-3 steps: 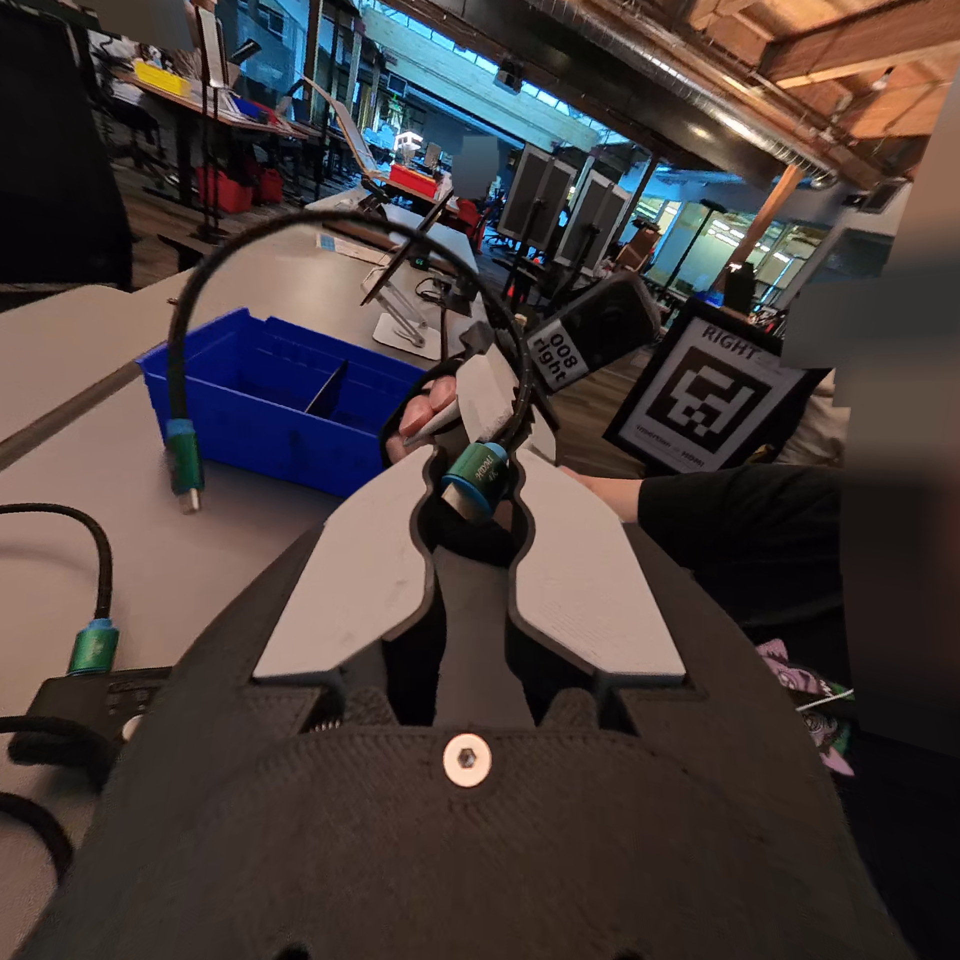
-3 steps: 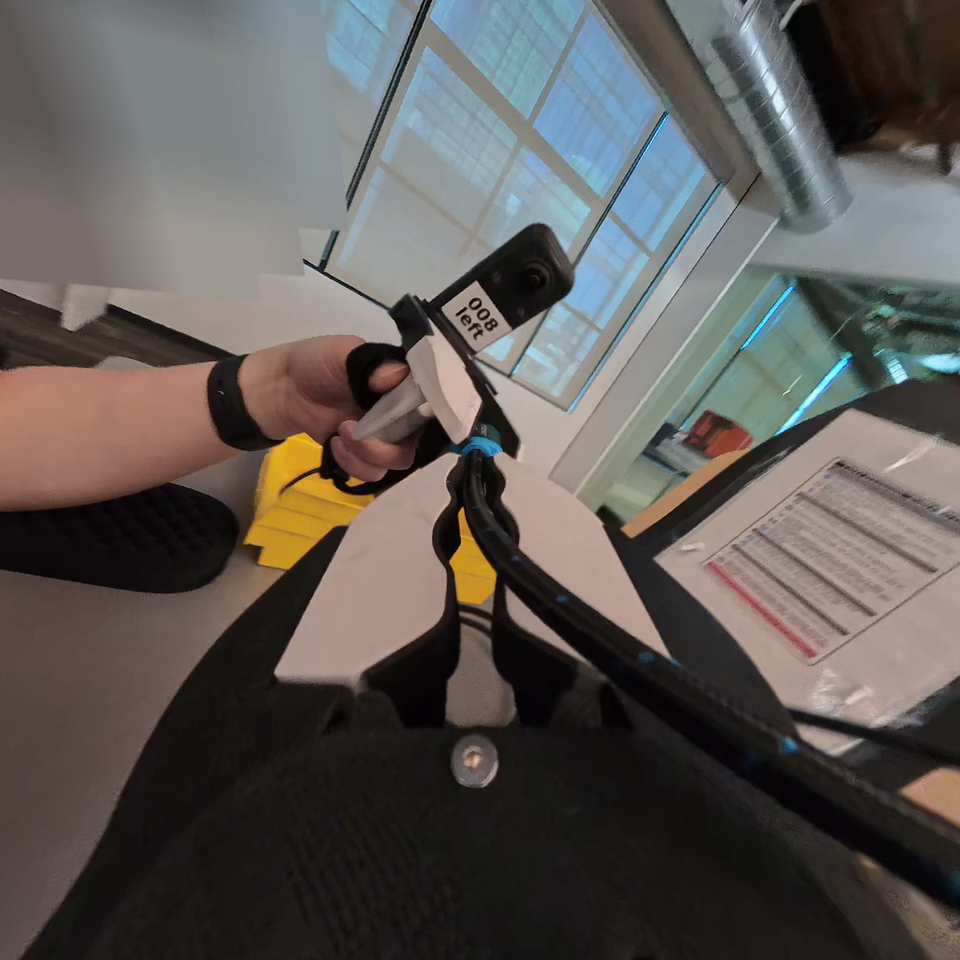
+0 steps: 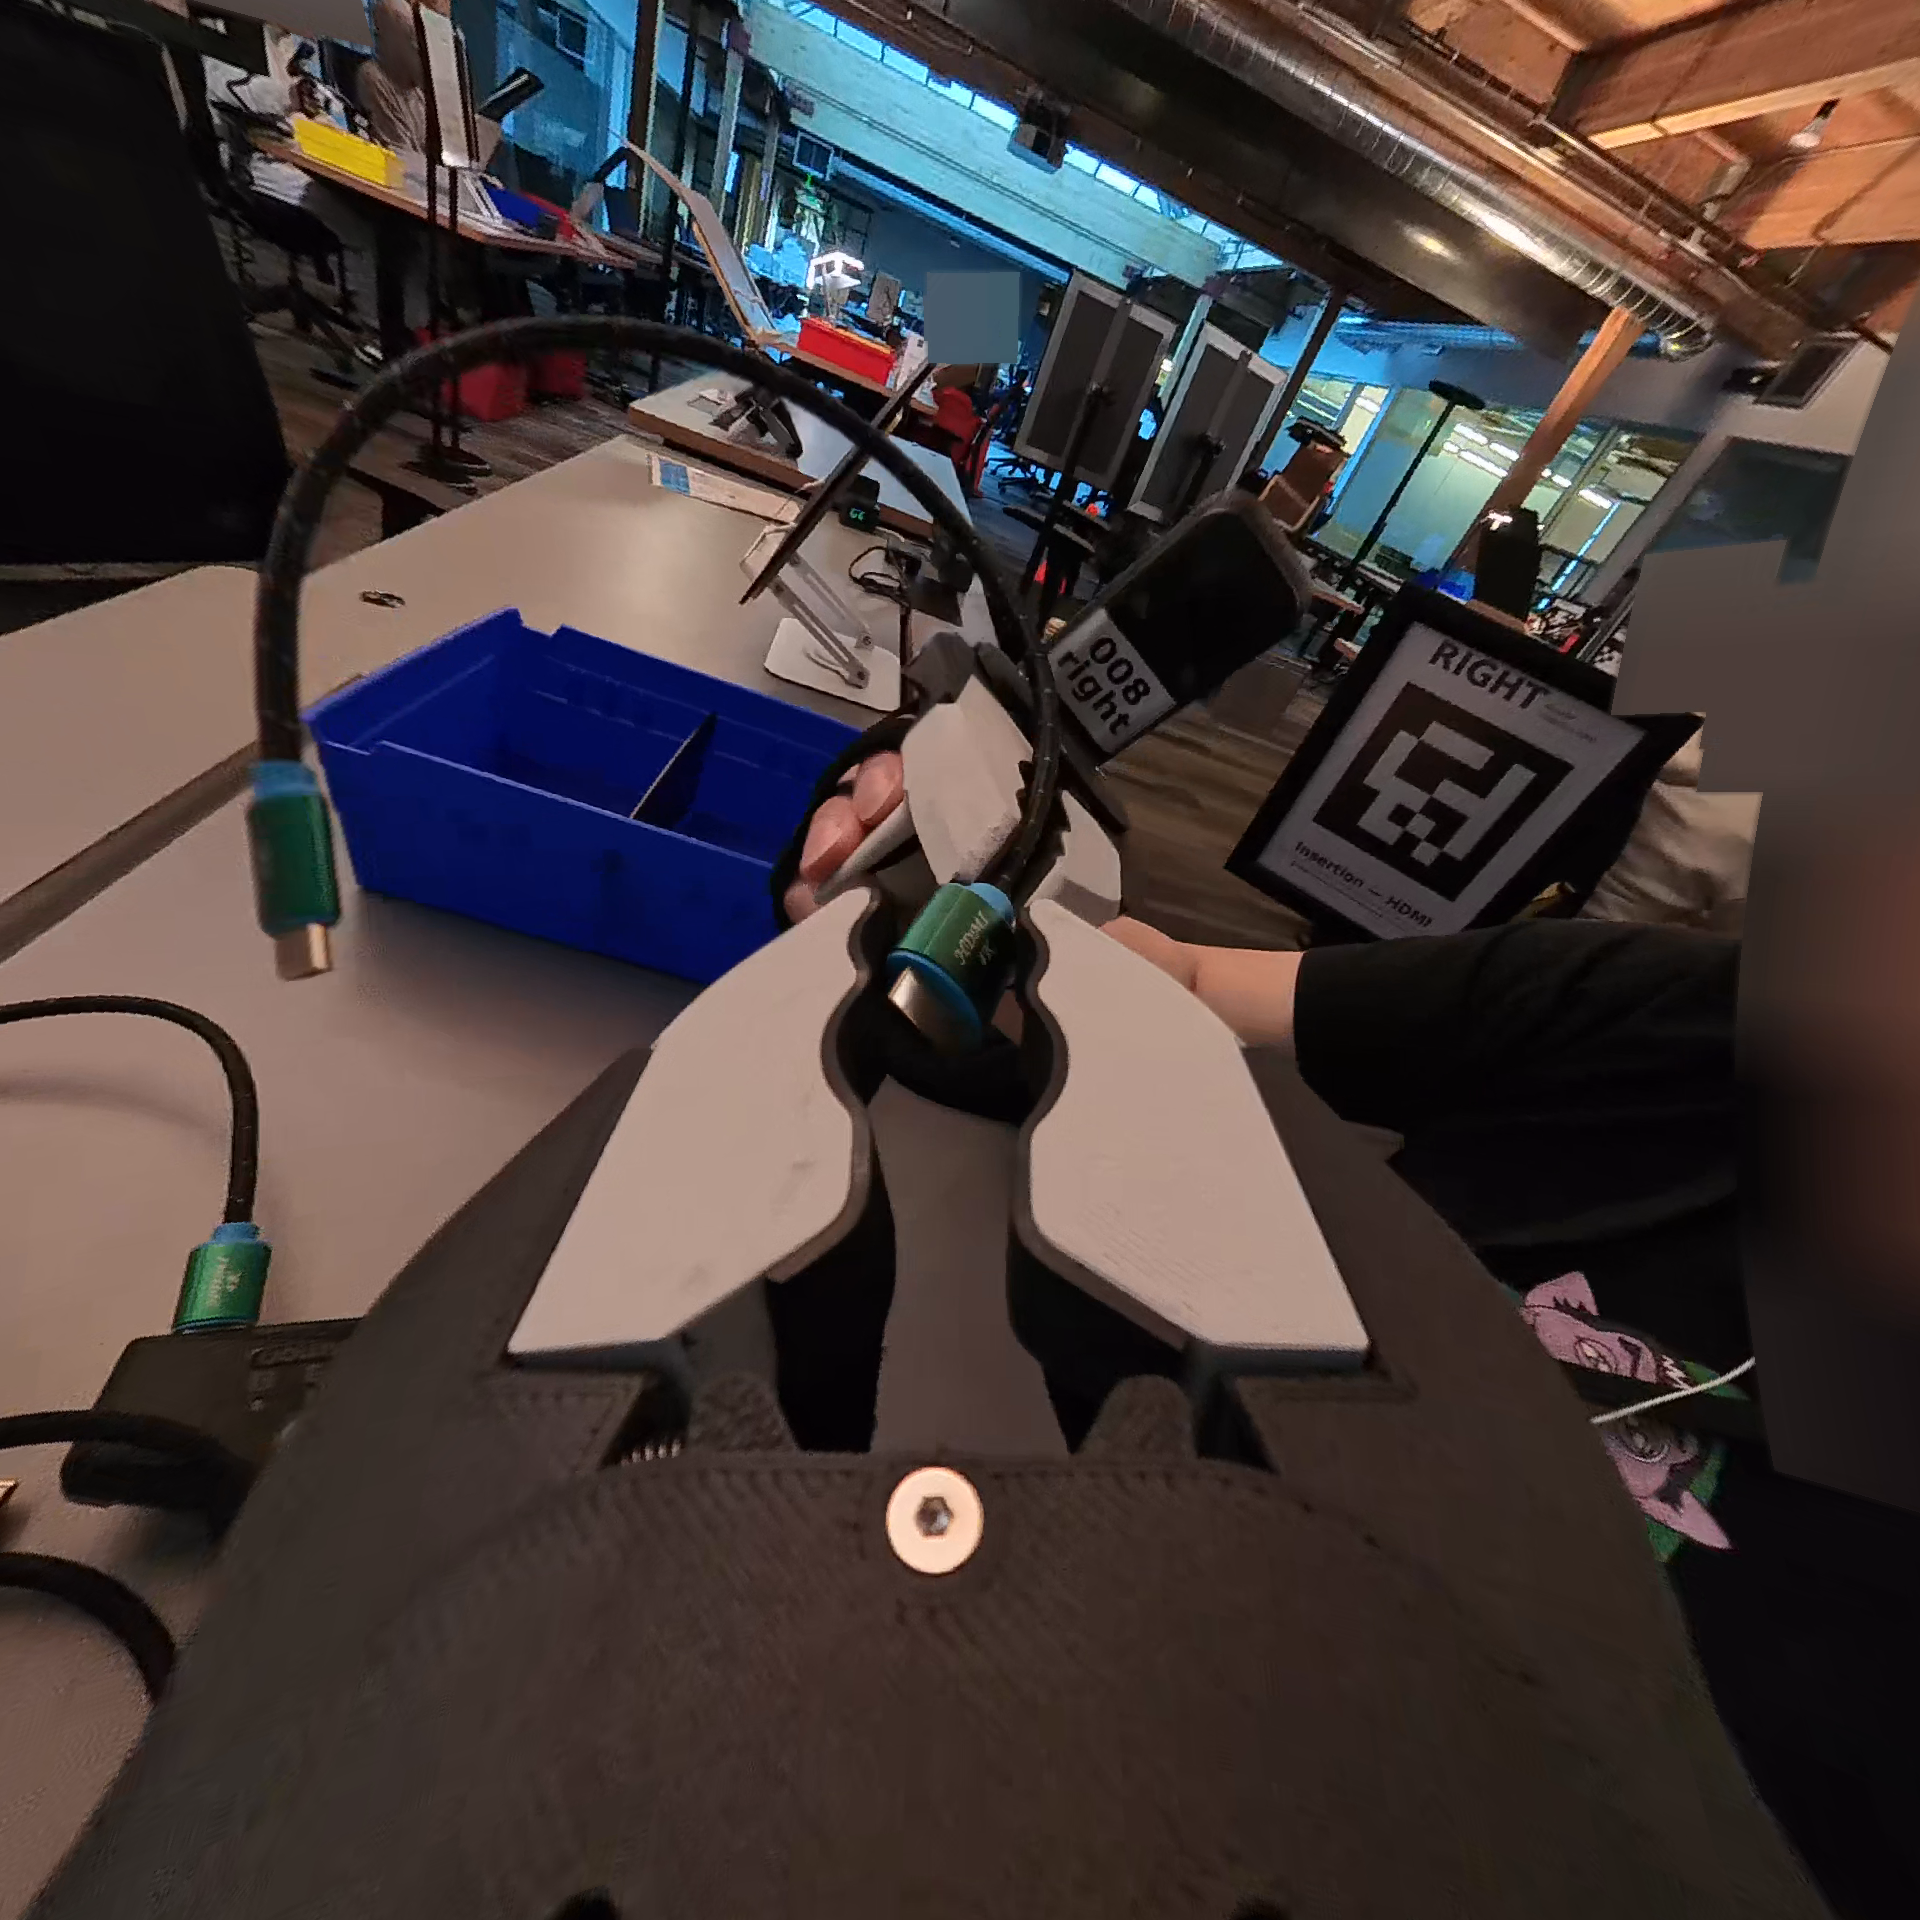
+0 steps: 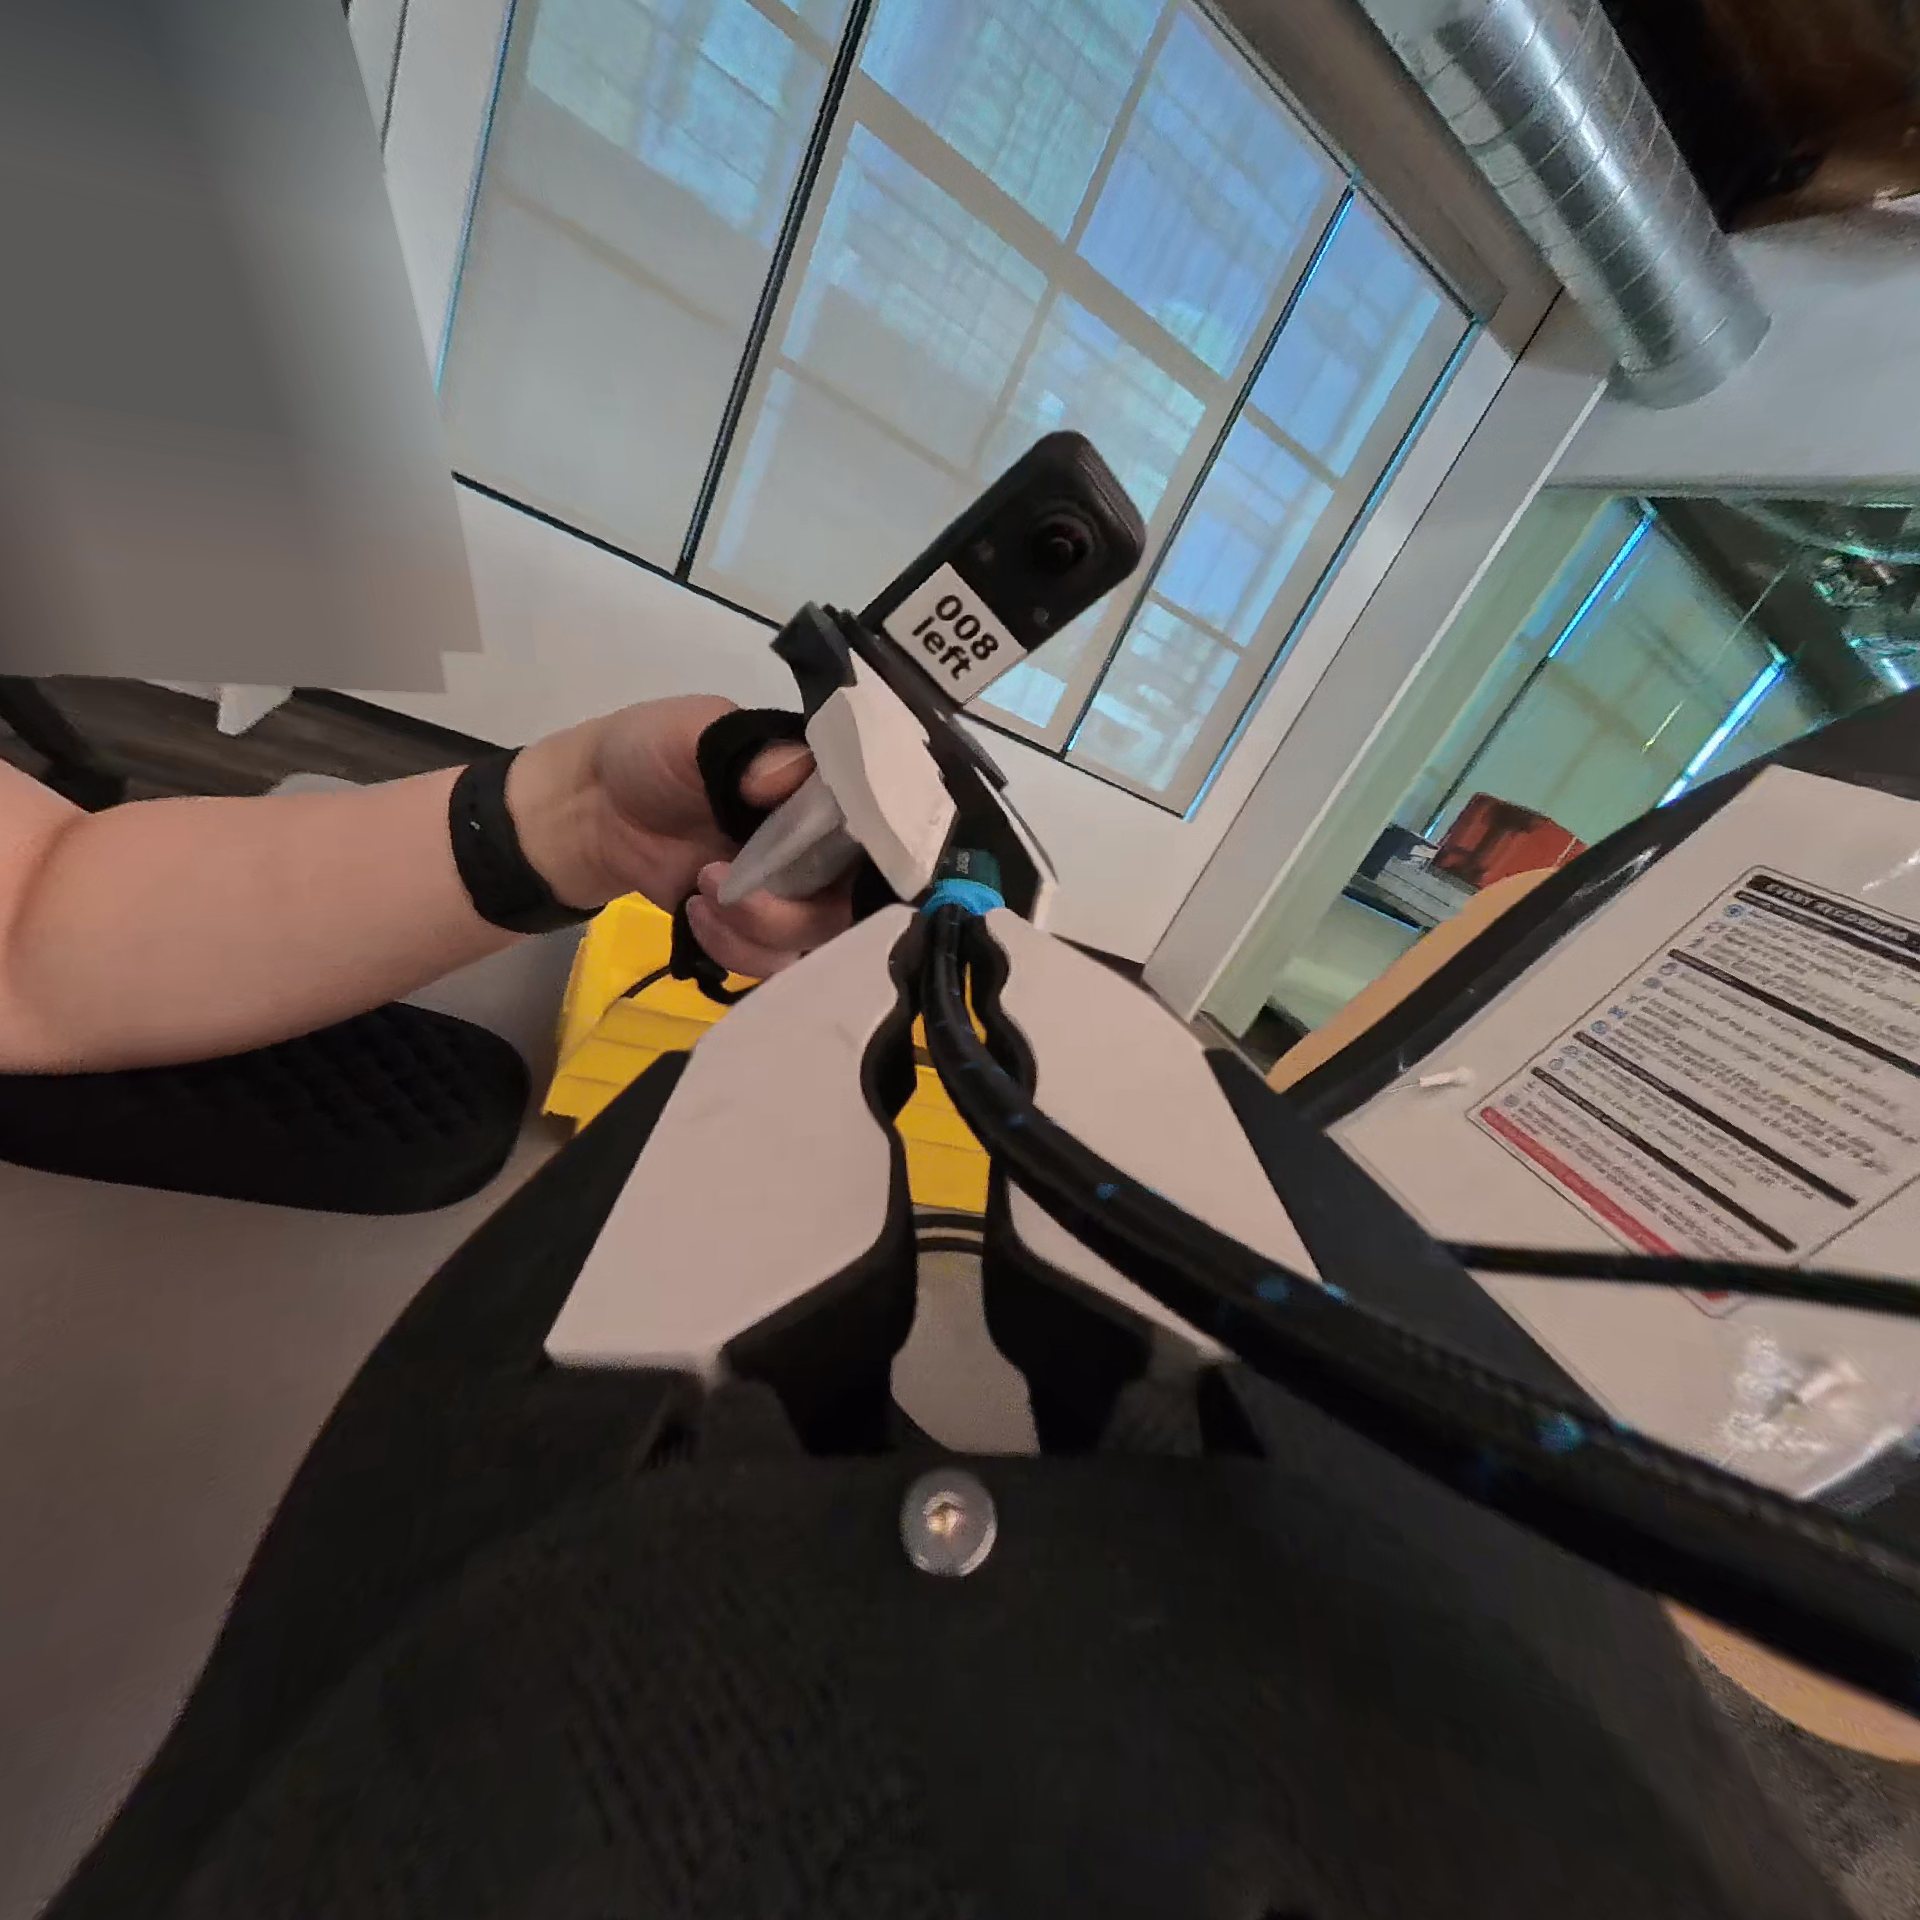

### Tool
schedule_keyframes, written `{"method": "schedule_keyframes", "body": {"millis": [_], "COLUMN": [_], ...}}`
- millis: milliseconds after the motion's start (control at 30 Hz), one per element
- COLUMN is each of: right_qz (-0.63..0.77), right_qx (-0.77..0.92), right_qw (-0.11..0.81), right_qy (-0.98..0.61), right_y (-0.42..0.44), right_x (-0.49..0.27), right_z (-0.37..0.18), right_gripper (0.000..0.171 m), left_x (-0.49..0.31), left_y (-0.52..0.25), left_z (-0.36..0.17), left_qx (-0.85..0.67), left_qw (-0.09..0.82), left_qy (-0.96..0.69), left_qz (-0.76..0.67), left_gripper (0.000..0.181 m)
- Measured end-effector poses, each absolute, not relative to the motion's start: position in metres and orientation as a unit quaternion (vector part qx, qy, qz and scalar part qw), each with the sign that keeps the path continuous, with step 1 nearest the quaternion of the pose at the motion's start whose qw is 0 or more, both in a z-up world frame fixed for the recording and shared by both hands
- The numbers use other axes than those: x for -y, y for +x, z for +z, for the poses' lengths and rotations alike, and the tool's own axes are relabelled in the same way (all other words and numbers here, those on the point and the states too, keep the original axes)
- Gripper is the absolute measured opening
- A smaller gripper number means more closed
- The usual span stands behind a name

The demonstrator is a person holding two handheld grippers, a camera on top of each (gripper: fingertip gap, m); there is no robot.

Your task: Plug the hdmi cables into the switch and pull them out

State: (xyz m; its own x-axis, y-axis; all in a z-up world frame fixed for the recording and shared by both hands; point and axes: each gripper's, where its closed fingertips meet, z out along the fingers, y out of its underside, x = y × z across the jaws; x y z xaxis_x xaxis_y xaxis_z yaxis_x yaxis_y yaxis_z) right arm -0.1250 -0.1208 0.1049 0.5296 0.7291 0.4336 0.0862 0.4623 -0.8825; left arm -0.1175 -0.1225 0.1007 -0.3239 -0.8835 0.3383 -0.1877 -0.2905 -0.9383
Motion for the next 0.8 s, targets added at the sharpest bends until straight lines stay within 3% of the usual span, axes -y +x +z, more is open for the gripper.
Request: {"method": "schedule_keyframes", "body": {"millis": [800], "right_qz": [0.167], "right_qx": [0.450], "right_qw": [0.748], "right_qy": [-0.457], "right_y": [-0.1237], "right_x": [0.1215], "right_z": [0.0996], "right_gripper": [0.007], "left_x": [0.1241], "left_y": [-0.1151], "left_z": [0.0936], "left_qx": [-0.537], "left_qw": [0.272], "left_qy": [-0.518], "left_qz": [-0.607], "left_gripper": [0.020]}}
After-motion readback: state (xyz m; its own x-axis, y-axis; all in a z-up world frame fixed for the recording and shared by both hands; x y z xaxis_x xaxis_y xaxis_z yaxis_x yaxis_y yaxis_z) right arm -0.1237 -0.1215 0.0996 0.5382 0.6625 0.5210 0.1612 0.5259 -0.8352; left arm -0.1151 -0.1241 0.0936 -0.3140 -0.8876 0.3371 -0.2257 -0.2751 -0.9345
